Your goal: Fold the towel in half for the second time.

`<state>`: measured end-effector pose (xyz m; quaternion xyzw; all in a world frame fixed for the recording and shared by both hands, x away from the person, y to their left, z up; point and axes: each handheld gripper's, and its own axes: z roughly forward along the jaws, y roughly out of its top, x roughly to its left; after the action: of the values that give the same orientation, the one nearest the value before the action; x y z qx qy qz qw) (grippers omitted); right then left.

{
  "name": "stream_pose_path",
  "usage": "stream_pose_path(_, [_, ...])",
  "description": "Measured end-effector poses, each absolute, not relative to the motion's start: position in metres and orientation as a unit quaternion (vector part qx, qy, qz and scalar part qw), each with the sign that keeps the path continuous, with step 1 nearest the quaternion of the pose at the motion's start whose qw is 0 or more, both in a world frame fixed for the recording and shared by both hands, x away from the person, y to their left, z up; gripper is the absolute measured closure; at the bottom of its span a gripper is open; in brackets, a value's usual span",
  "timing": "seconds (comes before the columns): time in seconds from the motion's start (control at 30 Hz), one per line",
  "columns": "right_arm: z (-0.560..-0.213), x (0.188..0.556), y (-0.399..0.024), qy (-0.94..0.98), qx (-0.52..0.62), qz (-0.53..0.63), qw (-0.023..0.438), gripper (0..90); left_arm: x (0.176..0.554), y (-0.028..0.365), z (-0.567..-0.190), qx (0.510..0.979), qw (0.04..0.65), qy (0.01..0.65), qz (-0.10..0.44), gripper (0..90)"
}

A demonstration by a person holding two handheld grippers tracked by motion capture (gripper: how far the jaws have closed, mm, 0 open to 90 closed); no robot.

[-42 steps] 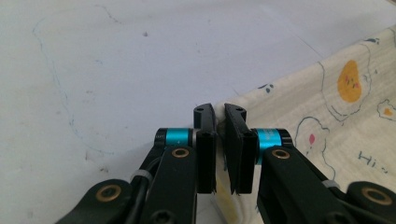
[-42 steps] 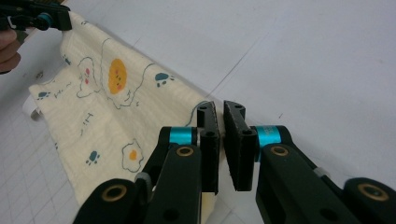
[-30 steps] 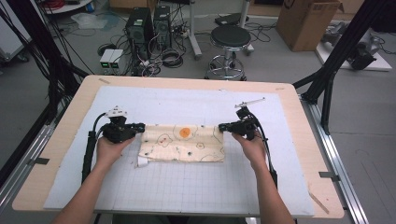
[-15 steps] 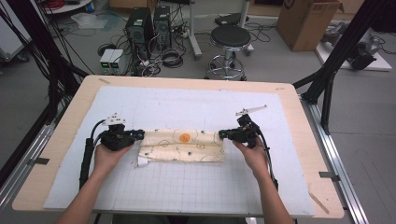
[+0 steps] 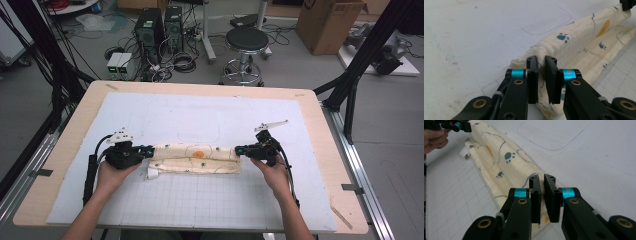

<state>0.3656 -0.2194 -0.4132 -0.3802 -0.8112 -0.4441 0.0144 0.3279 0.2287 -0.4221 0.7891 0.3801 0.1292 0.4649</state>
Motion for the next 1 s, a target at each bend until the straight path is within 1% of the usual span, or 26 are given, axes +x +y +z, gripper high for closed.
stream_pose_path(0.27, [-0.414, 0.354, -0.219, -0.815, -0.371, -0.445, 0.016, 84.2, 0.316, 0.229, -0.428, 0.806, 0.448, 0.367, 0.125, 79.9])
stream_pose_path(0.5, [-0.423, 0.346, -0.218, -0.823, -0.366, -0.434, 0.017, 84.0, 0.308, 0.230, -0.433, 0.817, 0.437, 0.357, 0.118, 78.5])
stream_pose_path(0.8, [-0.428, 0.338, -0.221, -0.823, -0.365, -0.435, 0.020, 82.6, 0.303, 0.231, -0.435, 0.820, 0.436, 0.354, 0.112, 77.1])
stream_pose_path(0.87, [-0.429, 0.337, -0.222, -0.823, -0.364, -0.434, 0.023, 80.6, 0.301, 0.232, -0.435, 0.822, 0.436, 0.349, 0.110, 76.9])
stream_pose_path(0.93, [-0.428, 0.336, -0.222, -0.824, -0.363, -0.435, 0.023, 76.9, 0.299, 0.233, -0.433, 0.821, 0.441, 0.346, 0.106, 72.9])
stream_pose_path(1.0, [-0.424, 0.334, -0.223, -0.820, -0.361, -0.444, 0.021, 70.4, 0.296, 0.236, -0.429, 0.816, 0.453, 0.343, 0.104, 66.6])
